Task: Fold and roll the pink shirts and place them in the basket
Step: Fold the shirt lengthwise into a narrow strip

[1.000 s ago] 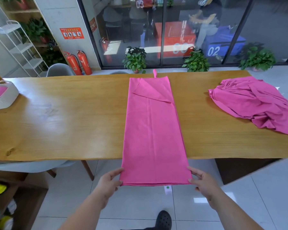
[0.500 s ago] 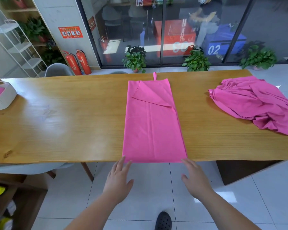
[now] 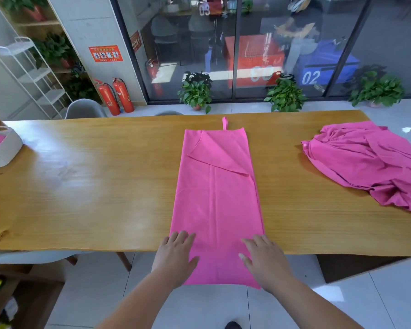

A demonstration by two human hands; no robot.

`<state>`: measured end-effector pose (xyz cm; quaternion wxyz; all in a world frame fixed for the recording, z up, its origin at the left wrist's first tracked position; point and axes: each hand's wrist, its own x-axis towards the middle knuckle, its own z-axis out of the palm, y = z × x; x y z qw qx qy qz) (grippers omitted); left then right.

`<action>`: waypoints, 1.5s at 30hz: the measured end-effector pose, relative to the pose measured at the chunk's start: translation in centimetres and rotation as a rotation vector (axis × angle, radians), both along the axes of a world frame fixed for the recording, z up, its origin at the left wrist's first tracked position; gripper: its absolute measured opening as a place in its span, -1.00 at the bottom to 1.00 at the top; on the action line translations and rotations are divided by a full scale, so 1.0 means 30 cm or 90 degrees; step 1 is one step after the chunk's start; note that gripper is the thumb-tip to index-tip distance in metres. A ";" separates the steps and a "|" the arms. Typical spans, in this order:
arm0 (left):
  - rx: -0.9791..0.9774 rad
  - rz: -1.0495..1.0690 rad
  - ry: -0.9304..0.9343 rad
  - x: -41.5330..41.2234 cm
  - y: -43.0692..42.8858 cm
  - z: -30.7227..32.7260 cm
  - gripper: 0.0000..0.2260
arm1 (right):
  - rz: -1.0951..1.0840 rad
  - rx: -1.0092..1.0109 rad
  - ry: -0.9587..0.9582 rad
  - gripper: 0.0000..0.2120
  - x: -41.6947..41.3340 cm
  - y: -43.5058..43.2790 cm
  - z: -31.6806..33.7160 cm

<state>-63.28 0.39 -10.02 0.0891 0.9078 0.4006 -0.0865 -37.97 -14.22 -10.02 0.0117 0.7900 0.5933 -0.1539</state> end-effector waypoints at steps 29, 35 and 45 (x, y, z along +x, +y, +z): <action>-0.037 -0.034 -0.043 0.117 0.371 -0.067 -0.29 | 0.018 -0.143 0.033 -0.37 0.078 0.364 0.080; -0.053 -0.052 -0.040 0.169 0.525 -0.076 -0.25 | 0.030 -0.122 -0.001 -0.36 0.128 0.533 0.100; -0.057 -0.078 -0.054 0.207 0.664 -0.125 -0.28 | 0.029 -0.156 -0.048 -0.28 0.165 0.705 0.070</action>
